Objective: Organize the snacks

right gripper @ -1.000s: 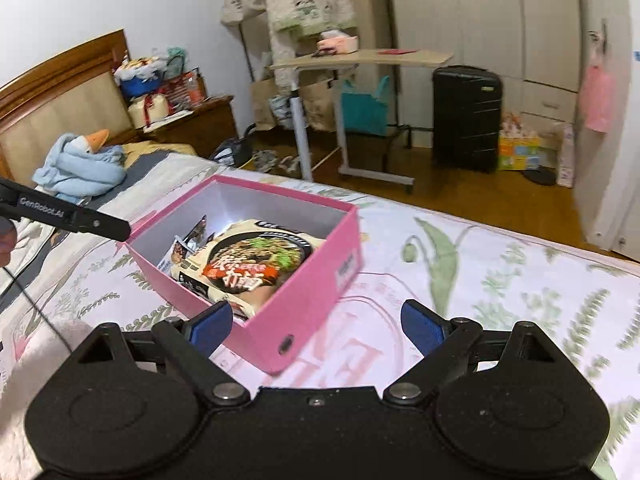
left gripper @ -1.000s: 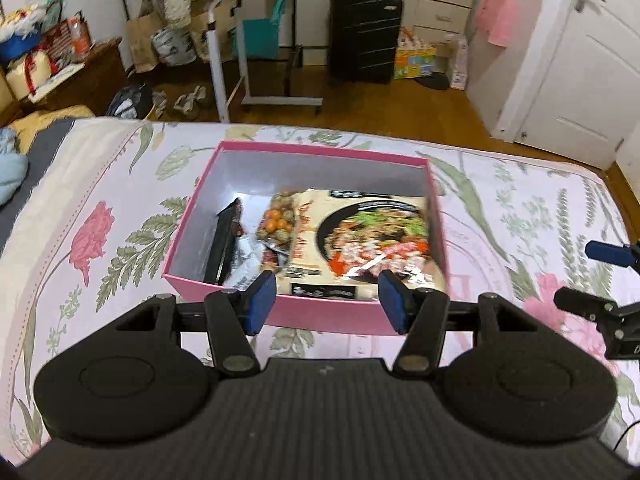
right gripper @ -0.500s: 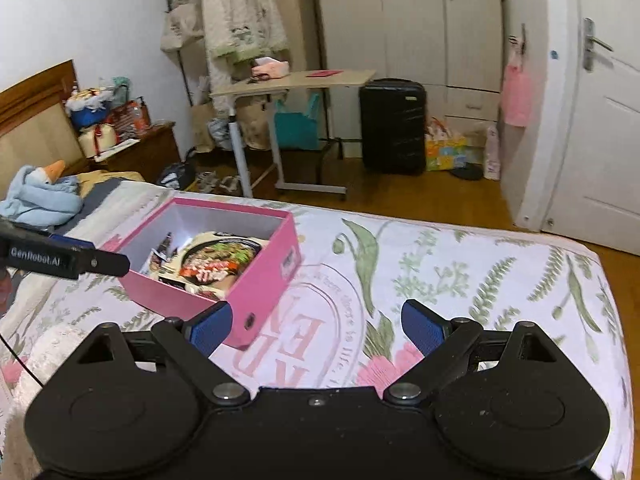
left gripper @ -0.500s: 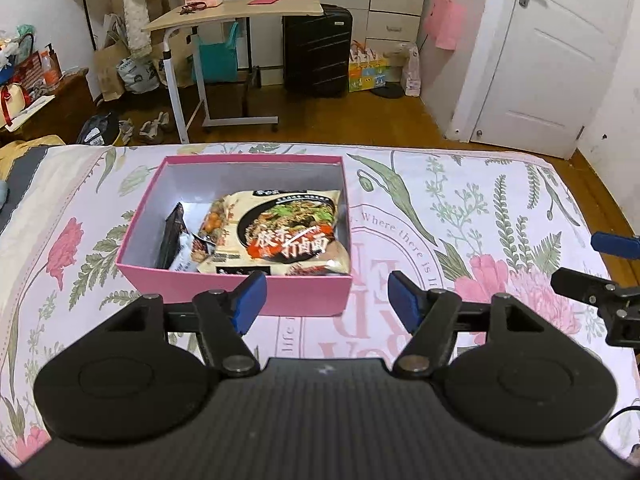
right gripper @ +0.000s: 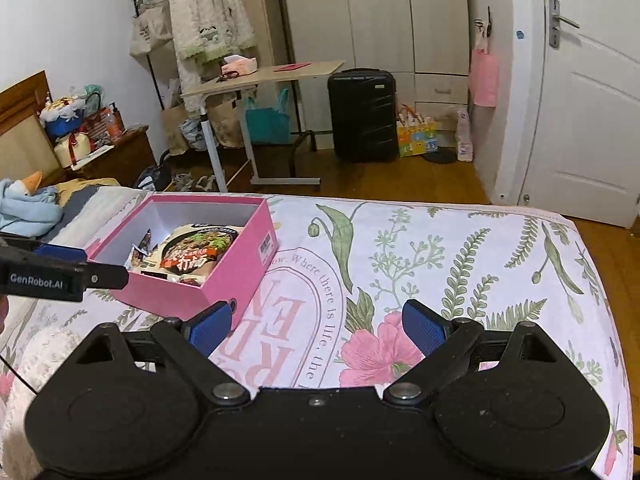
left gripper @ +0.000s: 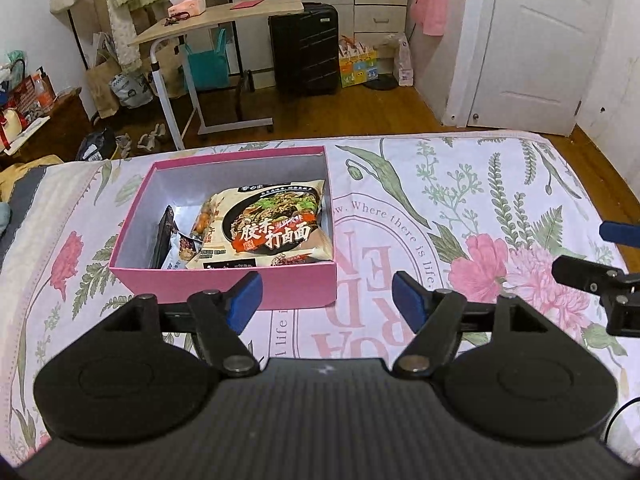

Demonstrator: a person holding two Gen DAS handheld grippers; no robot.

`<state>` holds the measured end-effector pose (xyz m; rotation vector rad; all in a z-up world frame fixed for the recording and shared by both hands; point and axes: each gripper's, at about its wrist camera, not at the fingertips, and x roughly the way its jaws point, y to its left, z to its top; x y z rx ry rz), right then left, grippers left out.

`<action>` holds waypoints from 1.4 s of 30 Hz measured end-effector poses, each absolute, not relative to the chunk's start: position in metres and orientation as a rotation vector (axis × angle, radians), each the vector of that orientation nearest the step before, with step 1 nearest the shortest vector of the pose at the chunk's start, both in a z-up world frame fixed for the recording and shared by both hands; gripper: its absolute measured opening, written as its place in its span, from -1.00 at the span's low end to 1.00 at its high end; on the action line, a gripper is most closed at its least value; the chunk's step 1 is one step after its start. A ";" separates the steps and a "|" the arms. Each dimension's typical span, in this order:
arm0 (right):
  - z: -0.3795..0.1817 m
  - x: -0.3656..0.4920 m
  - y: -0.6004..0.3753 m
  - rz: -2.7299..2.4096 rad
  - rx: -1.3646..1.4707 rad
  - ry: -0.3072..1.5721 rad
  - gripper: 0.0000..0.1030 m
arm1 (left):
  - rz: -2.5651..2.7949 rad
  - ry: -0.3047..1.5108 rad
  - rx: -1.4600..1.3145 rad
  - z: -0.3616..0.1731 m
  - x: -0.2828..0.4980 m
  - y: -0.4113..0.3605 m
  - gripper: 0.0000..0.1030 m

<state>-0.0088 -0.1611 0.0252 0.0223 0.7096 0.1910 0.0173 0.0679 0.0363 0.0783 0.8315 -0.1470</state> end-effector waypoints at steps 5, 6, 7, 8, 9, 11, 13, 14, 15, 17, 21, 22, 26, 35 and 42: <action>0.021 -0.012 -0.165 0.168 0.031 0.704 0.83 | -0.146 0.829 0.089 0.029 0.012 0.059 0.48; 0.020 -0.014 -0.166 0.158 0.030 0.698 0.83 | -0.145 0.825 0.089 0.027 0.011 0.058 0.49; 0.020 -0.015 -0.166 0.148 0.023 0.689 0.83 | -0.142 0.818 0.088 0.026 0.010 0.057 0.54; 0.019 -0.016 -0.166 0.134 0.010 0.680 0.83 | -0.140 0.809 0.086 0.025 0.009 0.055 0.57; 0.018 -0.017 -0.167 0.118 0.001 0.675 0.83 | -0.137 0.798 0.086 0.025 0.008 0.054 0.59; 0.016 -0.018 -0.167 0.083 -0.005 0.675 0.84 | -0.131 0.777 0.095 0.022 0.006 0.050 0.76; 0.014 -0.019 -0.168 0.056 -0.010 0.673 0.85 | -0.126 0.757 0.105 0.020 0.003 0.047 0.78; 0.014 -0.019 -0.168 0.043 -0.013 0.674 0.86 | -0.126 0.755 0.105 0.019 0.003 0.046 0.78; 0.013 -0.019 -0.168 0.028 -0.015 0.677 0.91 | -0.128 0.756 0.101 0.018 0.003 0.046 0.79; 0.011 -0.020 -0.169 0.002 -0.016 0.680 0.95 | -0.130 0.760 0.088 0.016 0.003 0.047 0.79; 0.009 -0.022 -0.171 -0.008 -0.010 0.687 0.95 | -0.116 0.755 0.076 0.011 0.001 0.047 0.79; 0.008 -0.023 -0.171 -0.008 -0.009 0.687 0.95 | -0.121 0.753 0.077 0.009 0.002 0.046 0.79; 0.011 -0.026 -0.170 -0.019 -0.012 0.672 0.95 | -0.126 0.757 0.077 0.003 0.006 0.043 0.79; 0.007 -0.025 -0.172 -0.036 0.020 0.680 0.95 | -0.114 0.783 0.062 -0.005 0.005 0.043 0.79; 0.004 -0.026 -0.173 -0.043 0.041 0.689 0.95 | -0.090 0.776 0.033 -0.006 0.000 0.045 0.79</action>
